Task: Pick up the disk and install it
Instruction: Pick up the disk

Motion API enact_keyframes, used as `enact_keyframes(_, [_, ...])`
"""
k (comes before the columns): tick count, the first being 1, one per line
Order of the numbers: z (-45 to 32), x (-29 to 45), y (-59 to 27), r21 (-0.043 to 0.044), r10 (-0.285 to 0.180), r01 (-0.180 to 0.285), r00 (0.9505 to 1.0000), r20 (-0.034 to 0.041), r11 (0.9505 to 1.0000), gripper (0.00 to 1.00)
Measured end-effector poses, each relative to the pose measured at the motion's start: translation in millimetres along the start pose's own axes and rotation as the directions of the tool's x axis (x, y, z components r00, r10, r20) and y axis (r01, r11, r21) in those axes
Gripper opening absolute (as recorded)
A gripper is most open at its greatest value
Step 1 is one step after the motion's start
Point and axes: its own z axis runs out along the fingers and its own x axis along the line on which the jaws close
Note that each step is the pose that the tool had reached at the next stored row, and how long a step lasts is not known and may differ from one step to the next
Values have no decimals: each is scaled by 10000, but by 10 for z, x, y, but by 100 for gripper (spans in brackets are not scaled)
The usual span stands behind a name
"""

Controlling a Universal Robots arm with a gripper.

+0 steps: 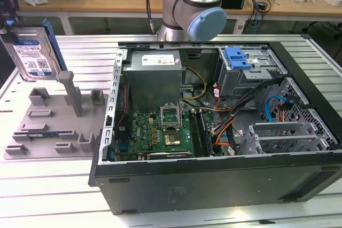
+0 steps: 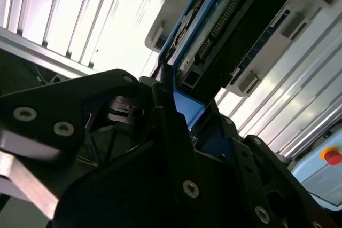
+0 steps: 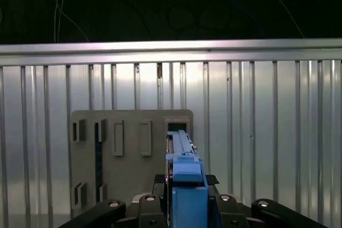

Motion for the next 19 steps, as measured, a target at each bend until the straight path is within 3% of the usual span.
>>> enact_keyframes(19, [-703,57,-3,-2,-1,1,10000,-1,10000,37])
